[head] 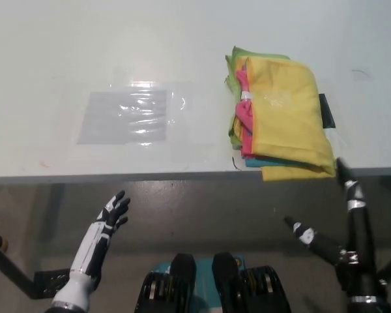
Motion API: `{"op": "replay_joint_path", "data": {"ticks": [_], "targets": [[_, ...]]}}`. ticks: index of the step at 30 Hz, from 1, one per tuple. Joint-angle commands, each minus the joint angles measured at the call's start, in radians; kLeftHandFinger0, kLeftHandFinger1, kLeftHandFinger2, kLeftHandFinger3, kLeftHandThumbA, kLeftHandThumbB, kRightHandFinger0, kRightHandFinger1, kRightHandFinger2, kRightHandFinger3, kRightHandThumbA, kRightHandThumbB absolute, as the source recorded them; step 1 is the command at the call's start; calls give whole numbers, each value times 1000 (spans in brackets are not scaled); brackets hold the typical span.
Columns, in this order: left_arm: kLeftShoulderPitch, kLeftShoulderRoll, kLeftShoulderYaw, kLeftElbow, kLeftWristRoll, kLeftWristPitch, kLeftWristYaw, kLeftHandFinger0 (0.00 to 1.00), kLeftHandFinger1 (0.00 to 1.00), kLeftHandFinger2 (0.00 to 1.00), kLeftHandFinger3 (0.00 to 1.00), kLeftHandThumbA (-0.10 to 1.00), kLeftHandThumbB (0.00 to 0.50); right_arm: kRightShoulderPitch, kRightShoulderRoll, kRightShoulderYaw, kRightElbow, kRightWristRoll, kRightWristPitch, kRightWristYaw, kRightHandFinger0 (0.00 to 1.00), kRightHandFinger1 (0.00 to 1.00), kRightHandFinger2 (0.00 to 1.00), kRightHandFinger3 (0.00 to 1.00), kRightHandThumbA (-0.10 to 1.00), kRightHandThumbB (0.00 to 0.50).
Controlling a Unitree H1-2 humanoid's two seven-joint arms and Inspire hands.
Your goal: A stack of folded microfibre clothes with a single fold is kept infront of the robot. the robot uses its right hand to grab one end of the clothes and pulla it away from the other end to unfold
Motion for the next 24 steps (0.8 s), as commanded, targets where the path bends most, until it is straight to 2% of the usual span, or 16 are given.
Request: {"op": "replay_joint_path", "data": {"ticks": [1,3,4,5,6,8,9,12,14,20,24], "targets": [[23,14,-9,-64,-11,-32,-29,1000,1000,1000,1000,1000,217,-30,9,-46,-213,-145,-66,-60,1000,1000,1000,1000,979,169],[29,15,-13,-69,-10,-32,-33,1000,1000,1000,1000,1000,217,-58,8,-49,-286,-163,19,-13,1000,1000,1000,1000,973,212],[33,15,-15,-73,-9,-31,-36,1000,1000,1000,1000,1000,219,-93,3,-49,-344,-225,125,37,1000,1000,1000,1000,1000,226],[34,15,-16,-75,-10,-30,-38,1000,1000,1000,1000,1000,220,-113,7,-54,-368,-292,192,57,1000,1000,1000,1000,1000,229],[32,17,-17,-73,-14,-32,-43,1000,1000,1000,1000,1000,229,-135,11,-58,-374,-336,231,64,1000,1000,1000,1000,1000,207],[30,18,-19,-64,-30,-46,-57,1000,1000,1000,1000,1000,258,-199,21,-56,-378,-408,333,105,1000,1000,1000,1000,1000,217],[29,19,-20,-59,-38,-53,-66,1000,1000,1000,1000,1000,290,-235,21,-50,-370,-425,375,129,1000,1000,1000,1000,1000,212],[28,18,-21,-52,-45,-72,-75,1000,1000,1000,1000,1000,303,-321,15,-33,-312,-434,432,158,1000,1000,1000,1000,1000,204],[29,20,-21,-47,-39,-81,-74,1000,1000,1000,1000,1000,322,-374,17,-20,-258,-446,460,159,1000,1000,1000,1000,1000,230],[14,22,-23,-30,-26,-84,-76,1000,1000,1000,1000,1000,320,-539,11,22,-17,-453,480,111,1000,1000,1000,1000,1000,215],[10,22,-30,-21,-13,-78,-74,1000,1000,1000,1000,1000,321,-622,-1,48,124,-471,526,88,1000,1000,1000,1000,1000,239]]}}
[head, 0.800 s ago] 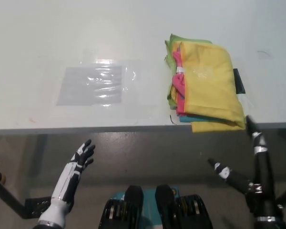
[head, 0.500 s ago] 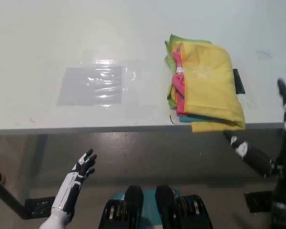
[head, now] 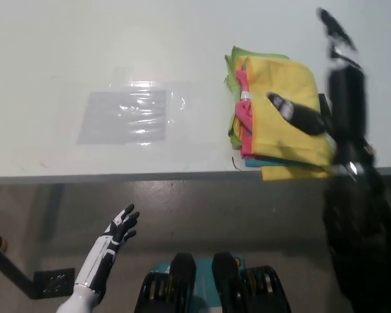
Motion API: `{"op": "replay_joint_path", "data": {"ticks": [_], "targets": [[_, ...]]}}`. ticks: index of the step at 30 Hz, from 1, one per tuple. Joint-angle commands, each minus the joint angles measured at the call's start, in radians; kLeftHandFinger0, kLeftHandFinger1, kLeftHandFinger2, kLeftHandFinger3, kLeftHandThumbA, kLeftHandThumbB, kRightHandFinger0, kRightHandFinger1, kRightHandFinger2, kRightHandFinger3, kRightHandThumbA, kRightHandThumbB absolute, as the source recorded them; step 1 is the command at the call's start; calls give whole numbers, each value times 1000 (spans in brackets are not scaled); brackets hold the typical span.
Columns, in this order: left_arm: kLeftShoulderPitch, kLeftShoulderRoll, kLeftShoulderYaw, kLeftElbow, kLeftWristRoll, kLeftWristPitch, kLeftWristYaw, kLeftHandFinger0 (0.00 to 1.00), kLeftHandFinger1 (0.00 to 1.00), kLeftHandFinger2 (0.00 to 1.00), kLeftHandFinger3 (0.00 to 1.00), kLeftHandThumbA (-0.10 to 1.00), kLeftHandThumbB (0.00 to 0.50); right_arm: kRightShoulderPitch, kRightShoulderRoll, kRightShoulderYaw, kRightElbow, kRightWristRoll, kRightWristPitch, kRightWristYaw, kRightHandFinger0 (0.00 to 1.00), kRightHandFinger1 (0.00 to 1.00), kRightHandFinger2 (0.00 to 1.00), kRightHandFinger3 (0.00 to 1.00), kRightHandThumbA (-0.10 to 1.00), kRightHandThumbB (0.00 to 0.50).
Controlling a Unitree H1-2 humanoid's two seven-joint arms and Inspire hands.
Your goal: A stack of folded microfibre clothes with a single fold is kept infront of the robot. the robot uses its right hand to grab one end of the clothes and pulla it away from the other end to unfold
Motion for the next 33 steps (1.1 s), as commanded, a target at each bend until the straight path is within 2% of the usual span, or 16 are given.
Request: {"op": "replay_joint_path", "data": {"ticks": [1,6,12,15,18,22,25,27,30,33], "targets": [[-17,11,-8,-10,-9,-51,-22,1000,1000,1000,1000,1000,315,-123,-5,28,127,-79,113,-16,1000,1000,1000,1000,1000,245],[-16,14,-8,-12,-2,-43,-24,1000,1000,1000,1000,1000,333,-213,3,43,329,-38,95,-61,1000,1000,1000,1000,1000,234],[-12,15,-11,-13,2,-55,-26,1000,1000,1000,1000,1000,319,-278,17,42,534,9,63,-108,1000,1000,1000,1000,1000,235],[-16,15,-9,-13,2,-59,-25,1000,1000,1000,1000,1000,312,-301,27,38,622,29,59,-130,1000,1000,1000,1000,1000,250],[-24,14,-7,-10,-1,-55,-25,1000,1000,1000,1000,1000,334,-317,27,32,701,51,56,-143,1000,1000,1000,1000,1000,279],[-24,18,-8,-16,9,-52,-24,1000,1000,1000,1000,1000,321,-319,27,14,780,105,57,-127,1000,1000,1000,1000,1000,287],[-25,23,-11,-22,16,-37,-26,1000,1000,1000,1000,1000,329,-316,29,-23,834,174,28,-114,1000,1000,1000,1000,1000,302],[-25,25,-13,-25,29,-28,-21,1000,1000,1000,1000,1000,319,-310,33,-62,841,237,21,-76,1000,1000,1000,1000,1000,318],[-42,22,-15,-11,28,-26,-22,1000,1000,1000,1000,993,321,-313,32,-124,861,330,13,-11,1000,1000,1000,1000,1000,313],[-45,21,-16,-12,34,-17,-19,1000,1000,1000,1000,988,322,-314,34,-185,904,411,24,41,1000,1000,1000,1000,1000,384]]}}
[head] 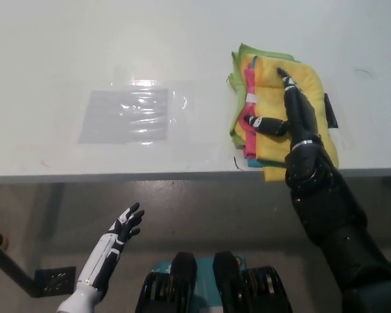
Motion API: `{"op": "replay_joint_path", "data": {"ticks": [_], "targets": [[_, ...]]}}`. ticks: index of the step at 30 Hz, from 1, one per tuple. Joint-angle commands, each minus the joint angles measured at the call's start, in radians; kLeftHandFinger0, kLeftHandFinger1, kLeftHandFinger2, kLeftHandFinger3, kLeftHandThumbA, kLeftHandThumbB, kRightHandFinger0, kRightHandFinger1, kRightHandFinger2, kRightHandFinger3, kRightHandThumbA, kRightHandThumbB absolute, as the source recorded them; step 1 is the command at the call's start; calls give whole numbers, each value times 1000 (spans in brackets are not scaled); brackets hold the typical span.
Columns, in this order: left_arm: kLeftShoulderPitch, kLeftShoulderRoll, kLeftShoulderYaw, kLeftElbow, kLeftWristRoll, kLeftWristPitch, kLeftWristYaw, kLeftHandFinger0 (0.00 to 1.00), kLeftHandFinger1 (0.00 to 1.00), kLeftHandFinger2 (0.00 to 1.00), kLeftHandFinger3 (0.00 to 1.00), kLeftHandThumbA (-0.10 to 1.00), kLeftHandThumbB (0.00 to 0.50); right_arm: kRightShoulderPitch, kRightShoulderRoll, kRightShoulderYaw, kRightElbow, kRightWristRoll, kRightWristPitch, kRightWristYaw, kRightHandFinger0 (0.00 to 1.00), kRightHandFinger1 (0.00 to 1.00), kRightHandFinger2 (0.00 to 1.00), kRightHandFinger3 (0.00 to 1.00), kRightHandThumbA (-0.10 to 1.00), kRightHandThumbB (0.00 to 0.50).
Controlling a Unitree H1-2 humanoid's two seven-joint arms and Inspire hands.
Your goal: A stack of folded microfibre clothes with a single fold is kept infront of the robot. the robot uses its right hand to grab one end of the clothes and pulla it away from the other end to unfold
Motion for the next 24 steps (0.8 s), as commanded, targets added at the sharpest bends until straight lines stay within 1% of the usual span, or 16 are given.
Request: {"op": "replay_joint_path", "data": {"ticks": [1,2,3,4,5,6,7,8,9,10,11,12,13,15,22,24], "targets": [[-30,15,-6,-17,19,-5,-5,1000,1000,1000,1000,985,320,-52,2,-87,75,197,-10,96,1000,1000,1000,1000,1000,386],[-29,14,-5,-15,17,-6,-6,1000,1000,1000,1000,976,312,-52,-4,-81,98,188,-10,103,917,1000,1000,1000,1000,339],[-29,13,-5,-15,16,-4,-7,1000,1000,1000,1000,974,312,-52,-9,-74,117,178,-5,93,731,879,1000,1000,906,306],[-28,12,-5,-16,12,-2,-8,1000,1000,1000,1000,972,312,-56,-13,-72,138,171,0,81,589,708,869,976,796,278],[-27,11,-5,-16,11,-5,-8,1000,1000,1000,1000,963,307,-56,-18,-62,151,162,0,68,438,557,691,741,617,270],[-26,11,-5,-15,13,-7,-7,1000,1000,1000,1000,960,306,-57,-25,-43,169,141,-1,49,346,461,508,498,433,279],[-27,12,-6,-11,17,-10,-6,1000,1000,1000,1000,964,307,-63,-36,-13,201,109,4,29,170,357,451,375,148,282],[-28,13,-5,-10,15,-10,-7,1000,1000,1000,1000,964,305,-63,-42,-4,224,105,-31,14,40,256,400,245,-85,258],[-28,13,-5,-11,14,-8,-7,1000,1000,1000,1000,964,305,-63,-48,3,238,109,-49,2,8,229,435,242,-97,248],[-28,14,-6,-10,19,-9,-7,1000,1000,1000,1000,966,305,-62,-53,4,246,116,-59,0,0,293,626,408,-100,227],[-28,14,-7,-10,21,-10,-6,1000,1000,1000,1000,971,310,-62,-56,6,250,120,-68,-6,21,403,773,570,-100,211],[-28,14,-6,-8,20,-12,-6,1000,1000,1000,1000,973,312,-61,-58,6,251,123,-76,-17,33,466,833,660,-100,207],[-27,13,-6,-9,19,-13,-6,1000,1000,1000,1000,975,314,-62,-58,1,248,130,-78,-28,46,492,838,705,-100,214],[-27,14,-6,-10,17,-11,-8,1000,1000,1000,1000,977,310,-61,-58,-8,242,138,-87,-61,60,501,850,731,-100,219],[-36,12,-6,-6,22,-12,-4,1000,1000,1000,1000,992,297,-59,-68,-20,233,162,-131,-131,85,492,824,730,-100,173],[-34,11,-7,-10,23,-7,-4,1000,1000,1000,1000,991,297,-49,-69,-26,217,169,-150,-159,87,489,819,720,-100,179]]}}
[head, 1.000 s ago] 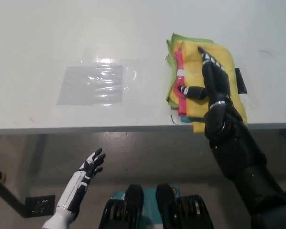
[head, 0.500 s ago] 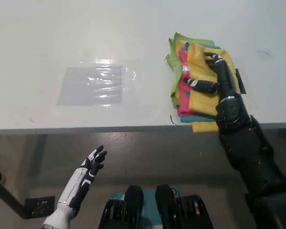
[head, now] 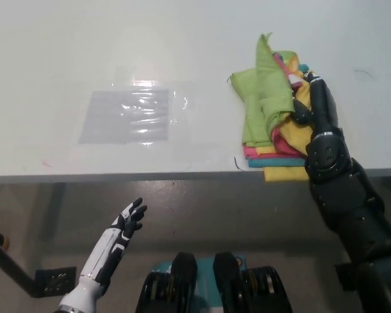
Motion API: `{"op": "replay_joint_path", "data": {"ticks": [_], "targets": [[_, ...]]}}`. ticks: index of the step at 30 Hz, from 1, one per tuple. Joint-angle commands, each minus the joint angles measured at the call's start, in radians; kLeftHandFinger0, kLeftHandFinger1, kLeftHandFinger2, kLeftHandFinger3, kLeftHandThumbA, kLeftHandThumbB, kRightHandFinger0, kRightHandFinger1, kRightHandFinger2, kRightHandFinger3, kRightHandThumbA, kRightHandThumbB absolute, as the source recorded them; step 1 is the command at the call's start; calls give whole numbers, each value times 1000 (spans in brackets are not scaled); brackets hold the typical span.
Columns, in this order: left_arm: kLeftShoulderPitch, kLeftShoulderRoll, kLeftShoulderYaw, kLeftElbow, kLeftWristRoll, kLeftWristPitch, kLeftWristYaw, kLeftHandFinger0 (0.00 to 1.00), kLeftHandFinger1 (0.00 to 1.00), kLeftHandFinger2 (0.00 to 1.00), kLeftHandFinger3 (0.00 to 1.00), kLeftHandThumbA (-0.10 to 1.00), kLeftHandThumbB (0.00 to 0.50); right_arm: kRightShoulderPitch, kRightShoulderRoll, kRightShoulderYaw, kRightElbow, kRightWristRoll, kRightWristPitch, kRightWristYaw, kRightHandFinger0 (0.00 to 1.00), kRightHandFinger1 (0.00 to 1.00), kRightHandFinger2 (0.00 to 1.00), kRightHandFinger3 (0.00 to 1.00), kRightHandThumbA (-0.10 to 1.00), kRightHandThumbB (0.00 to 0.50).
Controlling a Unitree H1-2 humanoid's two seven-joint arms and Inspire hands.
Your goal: A stack of folded microfibre clothes with a single fold is kept infront of the robot. the robot uses its right hand to grab one end of the clothes and pulla it away from the other end to unfold
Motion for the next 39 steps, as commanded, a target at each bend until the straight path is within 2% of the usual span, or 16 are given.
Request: {"op": "replay_joint_path", "data": {"ticks": [1,5,7,11,15,18,19,20,21,22,23,25,27,30,35,39], "targets": [[-14,11,-2,-15,4,-11,-5,1000,1000,1000,1000,989,296,27,-3,-37,11,71,-50,-75,84,483,813,718,-100,191],[-2,11,-4,-14,9,-19,-4,1000,1000,1000,1000,991,285,45,30,-322,-28,459,-224,151,37,473,804,747,-100,170],[2,11,-3,-12,7,-20,-5,1000,1000,1000,1000,992,283,38,50,-445,-57,596,-189,201,1,428,828,790,-100,162],[1,12,-2,-4,11,-26,0,1000,1000,1000,1000,991,279,15,49,-692,-155,873,8,266,0,122,601,997,-100,105],[1,12,-3,-8,24,-16,5,1000,1000,1000,1000,1000,272,18,4,-770,-155,921,68,308,0,132,578,922,-100,84],[5,13,-4,-5,26,-20,5,1000,1000,1000,1000,1000,262,35,-26,-760,-147,850,7,266,5,256,661,761,11,84],[5,14,-4,-6,27,-11,5,1000,1000,1000,1000,1000,275,50,-27,-755,-172,843,3,279,307,633,954,982,204,127],[5,14,-4,-7,30,-11,7,1000,1000,1000,1000,1000,276,66,-28,-738,-195,826,-16,302,561,918,1000,1000,313,145],[5,15,-3,-6,32,-10,8,1000,1000,1000,1000,1000,277,81,-31,-717,-214,800,-30,320,889,1000,1000,1000,430,159],[5,15,-3,-6,32,-10,7,1000,1000,1000,1000,1000,277,82,-31,-719,-216,797,-29,322,885,1000,1000,1000,434,161],[2,17,-3,-6,36,-8,8,1000,1000,1000,1000,1000,283,107,-45,-661,-237,717,-67,317,1000,1000,1000,1000,615,175],[-1,17,-4,-1,40,-13,8,1000,1000,1000,1000,1000,280,142,-66,-589,-268,620,-136,312,1000,1000,1000,1000,838,191],[-1,17,-3,3,40,-17,8,1000,1000,1000,1000,1000,287,166,-71,-559,-322,597,-144,302,1000,1000,1000,1000,887,217],[0,15,-1,5,32,-13,5,1000,1000,1000,1000,1000,285,211,-79,-499,-446,545,-162,274,1000,1000,1000,1000,970,117],[2,16,-5,-1,38,-8,4,1000,1000,1000,1000,1000,274,268,-91,-412,-666,452,-149,198,1000,1000,1000,1000,996,126],[-1,16,-4,1,41,-2,8,1000,1000,1000,1000,1000,292,295,-101,-364,-865,350,-87,135,1000,1000,1000,1000,1000,233]]}}
